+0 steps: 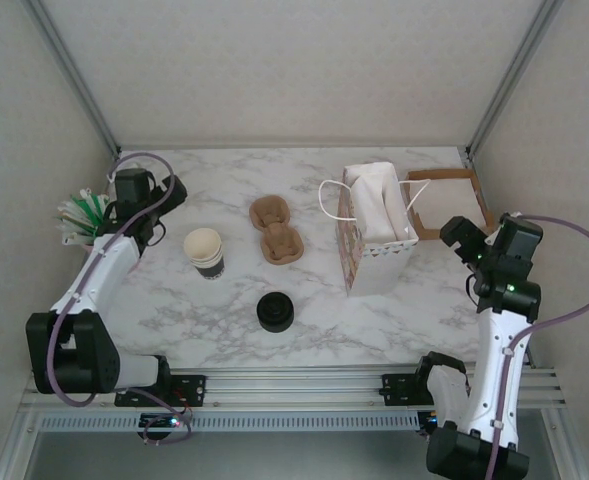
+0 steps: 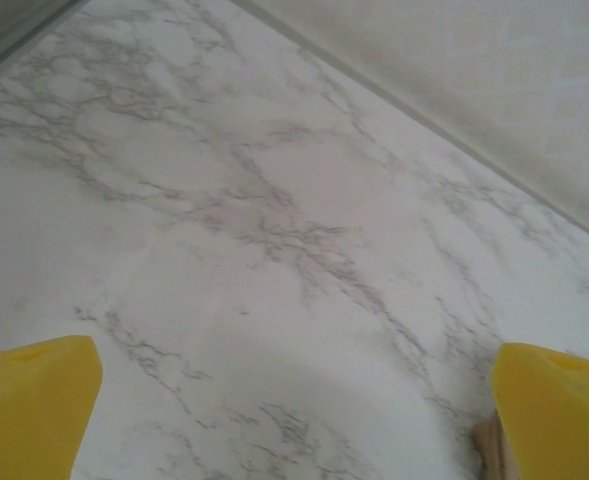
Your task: Pack the takeout coffee
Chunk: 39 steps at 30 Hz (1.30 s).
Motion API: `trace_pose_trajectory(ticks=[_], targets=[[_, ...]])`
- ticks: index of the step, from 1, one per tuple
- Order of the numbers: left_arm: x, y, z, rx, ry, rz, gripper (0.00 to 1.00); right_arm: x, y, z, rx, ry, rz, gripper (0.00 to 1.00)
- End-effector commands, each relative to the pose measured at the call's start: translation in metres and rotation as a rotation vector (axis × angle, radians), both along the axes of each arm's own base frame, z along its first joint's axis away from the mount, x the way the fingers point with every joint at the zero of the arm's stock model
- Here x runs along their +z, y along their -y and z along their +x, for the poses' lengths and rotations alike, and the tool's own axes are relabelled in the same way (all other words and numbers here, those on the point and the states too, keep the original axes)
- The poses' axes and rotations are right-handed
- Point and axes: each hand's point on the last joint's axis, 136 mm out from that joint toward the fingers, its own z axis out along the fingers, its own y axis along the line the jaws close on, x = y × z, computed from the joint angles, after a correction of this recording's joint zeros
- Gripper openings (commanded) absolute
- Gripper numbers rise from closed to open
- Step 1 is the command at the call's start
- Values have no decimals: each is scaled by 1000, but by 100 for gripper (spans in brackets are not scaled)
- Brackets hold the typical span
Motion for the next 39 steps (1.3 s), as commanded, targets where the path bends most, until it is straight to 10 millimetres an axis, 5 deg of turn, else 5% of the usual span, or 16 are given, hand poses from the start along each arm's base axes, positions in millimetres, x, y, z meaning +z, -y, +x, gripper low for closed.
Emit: trace_pose_trajectory(ticks=[1,13,28,39], targets=[[-22,-10,1,16,-28,43,100,-4,5,12,-14,46,27,99],[-89,-26,-3,47,-109,140,100,-51,36,32,-137,80,-28,99],[-116,-31,-9,12,-70,243,100,-127,51,64,-156,66,-96,99],[-109,-14,-13,-88,73,254,100,-152,36,93,-104,61,-210,99]])
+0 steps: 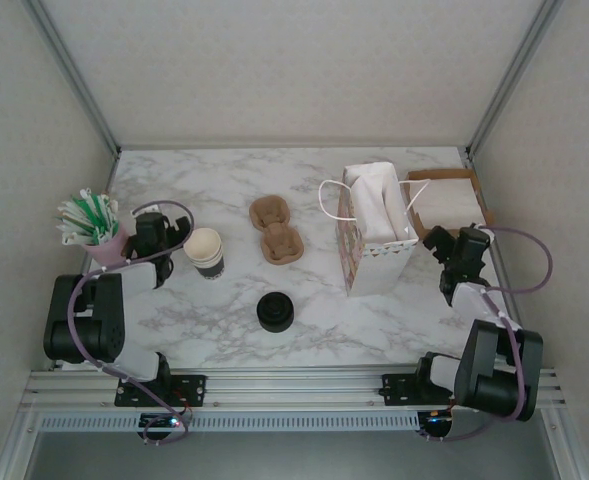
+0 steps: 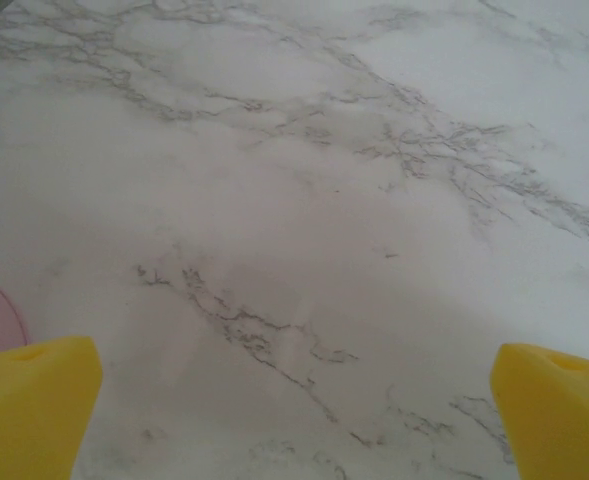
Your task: Pack the takeout coffee
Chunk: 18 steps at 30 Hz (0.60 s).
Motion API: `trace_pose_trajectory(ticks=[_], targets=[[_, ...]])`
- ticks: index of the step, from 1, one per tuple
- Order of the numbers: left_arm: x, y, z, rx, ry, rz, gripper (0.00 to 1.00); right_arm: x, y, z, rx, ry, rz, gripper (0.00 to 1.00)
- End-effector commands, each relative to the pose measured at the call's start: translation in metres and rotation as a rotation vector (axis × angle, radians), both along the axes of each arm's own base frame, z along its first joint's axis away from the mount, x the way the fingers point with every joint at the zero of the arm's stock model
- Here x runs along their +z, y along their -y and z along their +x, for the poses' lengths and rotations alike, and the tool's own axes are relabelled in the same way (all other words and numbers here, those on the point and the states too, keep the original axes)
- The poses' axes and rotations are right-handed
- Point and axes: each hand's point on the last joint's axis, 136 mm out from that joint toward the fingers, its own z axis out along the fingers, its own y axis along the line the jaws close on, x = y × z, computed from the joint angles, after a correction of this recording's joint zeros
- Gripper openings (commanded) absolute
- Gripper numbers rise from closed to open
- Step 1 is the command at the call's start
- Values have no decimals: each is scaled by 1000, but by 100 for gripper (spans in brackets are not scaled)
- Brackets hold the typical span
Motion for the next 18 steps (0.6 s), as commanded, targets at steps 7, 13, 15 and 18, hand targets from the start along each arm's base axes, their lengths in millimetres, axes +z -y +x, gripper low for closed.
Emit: trace_pose_trajectory(ticks=[7,13,15,18], targets=[[36,-3,-12,-19,224,22,100,-8,-8,14,38,79,-132,99],[47,-8,-19,6,301,22,100,1,-18,20,82,106,-212,99],[51,-10,-21,18,329,19,100,3,-22,21,91,122,-244,99],[54,-13,-20,32,354,15,100,1,-31,27,122,119,-291,99]])
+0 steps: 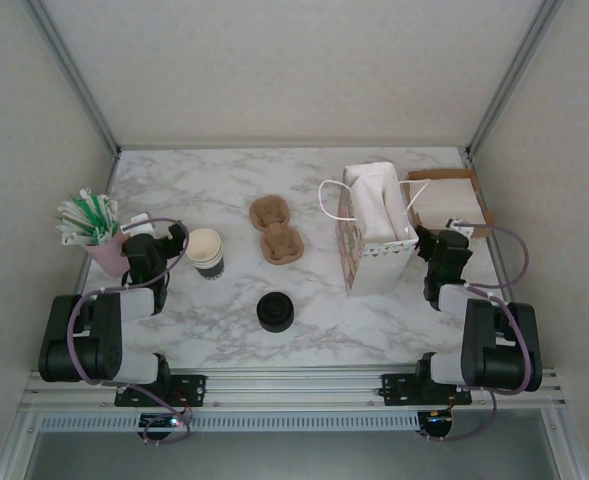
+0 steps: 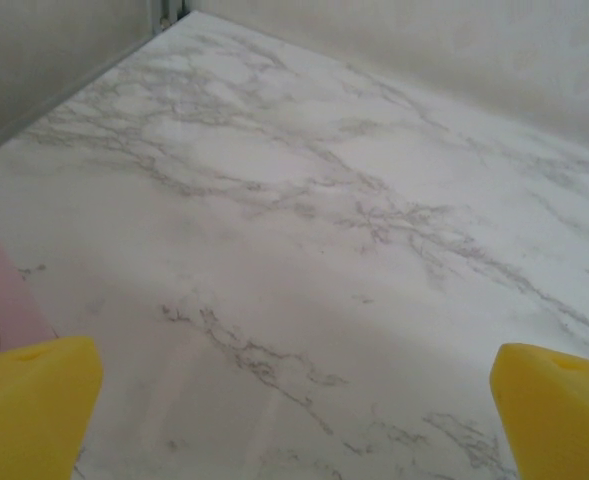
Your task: Pack the takeout coffee
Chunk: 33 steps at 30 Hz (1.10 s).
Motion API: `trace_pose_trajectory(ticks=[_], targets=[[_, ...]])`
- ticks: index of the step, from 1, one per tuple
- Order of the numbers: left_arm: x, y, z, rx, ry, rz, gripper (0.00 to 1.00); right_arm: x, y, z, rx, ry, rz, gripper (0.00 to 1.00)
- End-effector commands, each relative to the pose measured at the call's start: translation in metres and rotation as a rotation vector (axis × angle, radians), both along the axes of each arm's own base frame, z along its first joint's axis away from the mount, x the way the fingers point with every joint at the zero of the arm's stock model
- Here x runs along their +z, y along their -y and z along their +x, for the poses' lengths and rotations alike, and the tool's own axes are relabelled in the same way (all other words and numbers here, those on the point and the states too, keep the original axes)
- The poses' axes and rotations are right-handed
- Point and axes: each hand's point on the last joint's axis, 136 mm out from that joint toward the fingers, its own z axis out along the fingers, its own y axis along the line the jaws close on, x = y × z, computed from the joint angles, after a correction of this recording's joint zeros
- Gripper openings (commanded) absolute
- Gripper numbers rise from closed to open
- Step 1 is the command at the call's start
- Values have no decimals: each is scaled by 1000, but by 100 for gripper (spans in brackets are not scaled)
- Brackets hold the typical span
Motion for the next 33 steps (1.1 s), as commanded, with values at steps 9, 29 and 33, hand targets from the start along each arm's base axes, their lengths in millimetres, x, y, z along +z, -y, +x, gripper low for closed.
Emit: trace_pose_trajectory(ticks=[9,29,33], targets=[[28,-9,-1,30,146,5,100,3,-29,15,118,19,-171,99],[35,1,-12,-45,242,50,100,-9,-47,18,213,50,-190,99],[30,15,-11,-98,242,84,100,-11,-49,19,220,37,-196,99]])
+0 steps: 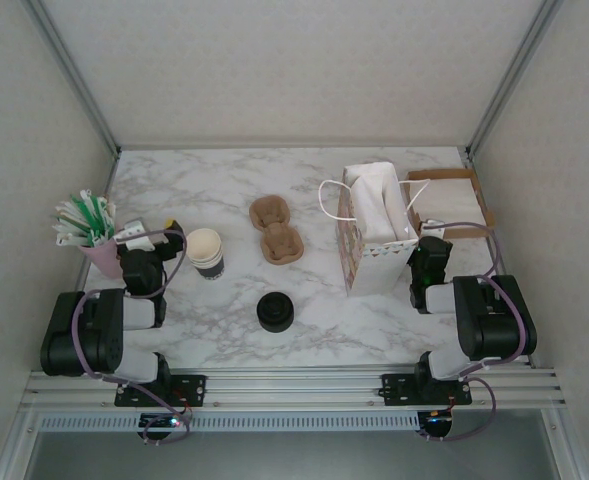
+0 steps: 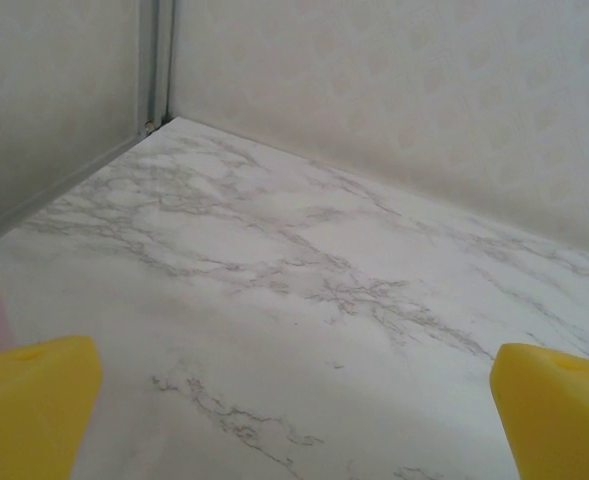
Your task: Pack the takeout coffee
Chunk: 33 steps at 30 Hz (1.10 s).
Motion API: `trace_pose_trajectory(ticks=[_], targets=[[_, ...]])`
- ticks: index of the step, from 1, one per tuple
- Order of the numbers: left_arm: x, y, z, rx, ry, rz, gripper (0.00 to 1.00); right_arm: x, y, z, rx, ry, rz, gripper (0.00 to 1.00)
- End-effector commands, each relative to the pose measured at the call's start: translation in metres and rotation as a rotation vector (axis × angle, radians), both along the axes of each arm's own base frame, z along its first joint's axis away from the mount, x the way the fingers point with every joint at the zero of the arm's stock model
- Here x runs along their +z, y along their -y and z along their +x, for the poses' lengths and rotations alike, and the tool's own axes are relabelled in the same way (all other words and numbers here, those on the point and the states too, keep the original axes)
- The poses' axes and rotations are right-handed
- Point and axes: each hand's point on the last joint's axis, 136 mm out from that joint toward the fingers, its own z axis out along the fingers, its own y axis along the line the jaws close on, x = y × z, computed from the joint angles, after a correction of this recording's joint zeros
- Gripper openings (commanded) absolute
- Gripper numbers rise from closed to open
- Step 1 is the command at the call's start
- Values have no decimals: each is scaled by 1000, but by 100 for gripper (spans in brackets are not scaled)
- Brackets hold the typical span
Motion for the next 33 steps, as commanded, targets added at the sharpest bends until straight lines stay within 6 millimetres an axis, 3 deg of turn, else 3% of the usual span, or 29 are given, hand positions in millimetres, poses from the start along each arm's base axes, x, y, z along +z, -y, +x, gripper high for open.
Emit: trace_pose_trajectory(ticks=[1,6,33], targets=[[2,16,0,-66,33,56,100,8,-5,9,21,22,-19,99],[-6,16,7,-64,-7,64,99,8,-7,10,30,15,-25,99],[-7,17,9,-42,-13,79,99,7,-12,12,61,7,-26,99]])
